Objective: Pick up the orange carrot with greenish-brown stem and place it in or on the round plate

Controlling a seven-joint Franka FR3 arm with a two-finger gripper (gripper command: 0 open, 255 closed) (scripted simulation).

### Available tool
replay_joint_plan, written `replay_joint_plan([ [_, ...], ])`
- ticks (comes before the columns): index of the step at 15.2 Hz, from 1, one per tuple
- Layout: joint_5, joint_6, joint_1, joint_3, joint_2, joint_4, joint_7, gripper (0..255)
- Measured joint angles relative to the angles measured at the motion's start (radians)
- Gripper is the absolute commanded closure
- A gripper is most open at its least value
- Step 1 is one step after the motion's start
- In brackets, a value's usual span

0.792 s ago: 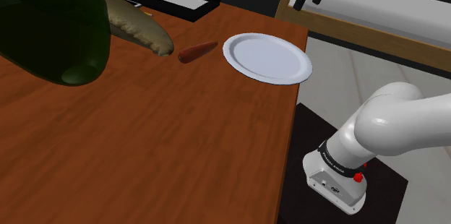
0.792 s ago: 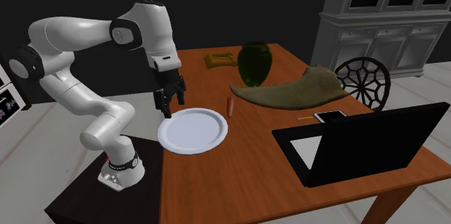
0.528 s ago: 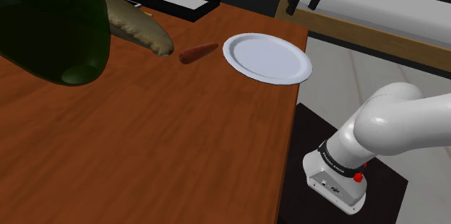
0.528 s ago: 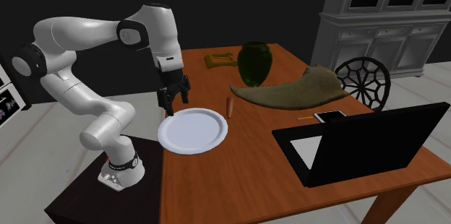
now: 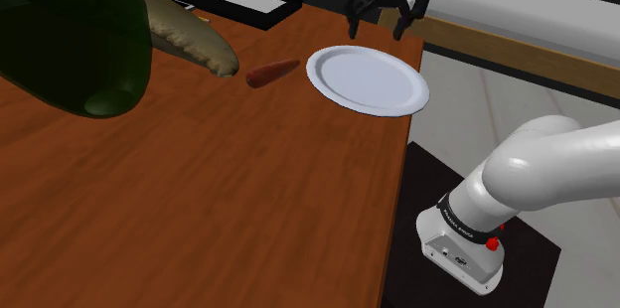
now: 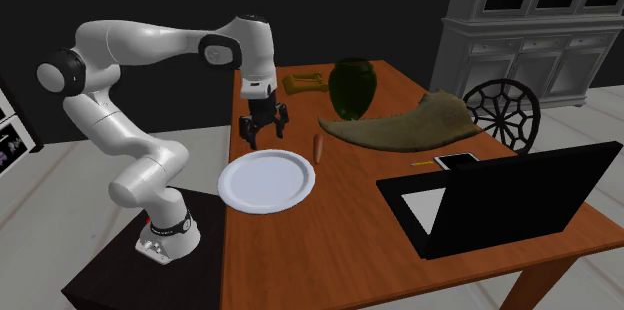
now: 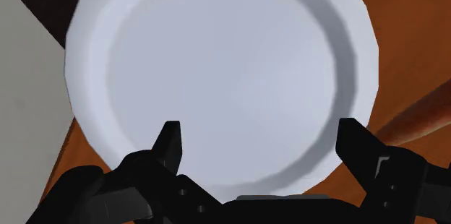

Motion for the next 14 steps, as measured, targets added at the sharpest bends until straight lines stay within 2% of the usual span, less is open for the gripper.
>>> replay_joint_plan([
  [4, 0.063, 0.029, -0.048, 0.117, 0.097, 0.058, 0.266, 0],
  [8, 0.092, 0.065, -0.108, 0.226, 0.230, 0.150, 0.528, 0],
  [14, 0.050, 0.145, -0.191, 0.379, 0.484, 0.310, 0.942, 0],
])
